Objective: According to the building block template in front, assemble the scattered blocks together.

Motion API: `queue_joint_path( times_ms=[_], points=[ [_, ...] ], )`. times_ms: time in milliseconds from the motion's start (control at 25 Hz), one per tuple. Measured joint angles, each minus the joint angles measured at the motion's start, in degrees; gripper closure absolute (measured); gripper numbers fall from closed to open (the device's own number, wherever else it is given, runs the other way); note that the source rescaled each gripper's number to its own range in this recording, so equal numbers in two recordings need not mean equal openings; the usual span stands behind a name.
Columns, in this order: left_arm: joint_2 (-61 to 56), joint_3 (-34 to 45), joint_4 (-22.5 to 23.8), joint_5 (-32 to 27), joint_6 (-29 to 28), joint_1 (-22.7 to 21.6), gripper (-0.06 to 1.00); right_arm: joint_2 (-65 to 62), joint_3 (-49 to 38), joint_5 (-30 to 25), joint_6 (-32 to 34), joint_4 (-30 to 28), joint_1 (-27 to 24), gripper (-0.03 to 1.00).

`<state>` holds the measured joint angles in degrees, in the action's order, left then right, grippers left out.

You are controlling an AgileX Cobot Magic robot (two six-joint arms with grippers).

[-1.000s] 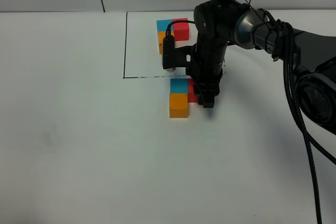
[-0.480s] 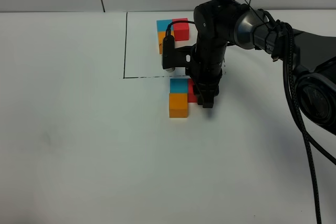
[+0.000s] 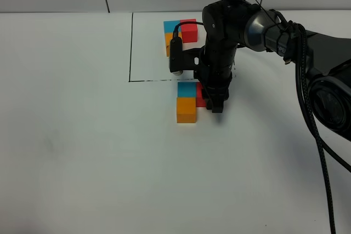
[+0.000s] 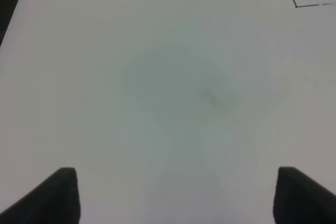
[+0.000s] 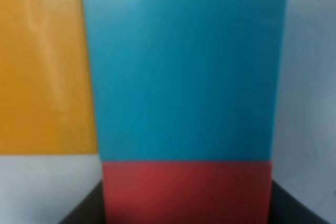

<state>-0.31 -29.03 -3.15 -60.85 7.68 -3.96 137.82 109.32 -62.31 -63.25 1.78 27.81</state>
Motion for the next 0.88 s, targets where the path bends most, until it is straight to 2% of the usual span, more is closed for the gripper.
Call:
queue_joint_path(
  times_ms=[200,280,320,520,640,880],
  points=[
    [0.00,0.00,0.00,0.00,0.00,0.00,0.19,0.00,0.00,-0.24,-0.72,0.00,0.00,0.96],
    [0.00,0.00,0.00,0.00,0.00,0.00,0.19,0.00,0.13,-0.30,-0.72,-0.13,0.00,0.93],
    [0.00,0.00,0.00,0.00,0.00,0.00,0.19,0.00,0.29,-0.83,-0.72,-0.13,0.00,0.86],
    [0.00,0.00,0.00,0.00,0.00,0.00,0.19,-0.62,0.27,-1.74,1.30,-1.78,0.44,0.41],
    [0.00,0.00,0.00,0.00,0.00,0.00,0.19,-2.06,0.14,-2.68,5.63,-3.88,0.34,0.23],
    [0.00,0.00,0.00,0.00,0.00,0.00,0.19,-7.27,0.14,-6.82,14.31,-1.01,-3.35,0.17]
  ],
)
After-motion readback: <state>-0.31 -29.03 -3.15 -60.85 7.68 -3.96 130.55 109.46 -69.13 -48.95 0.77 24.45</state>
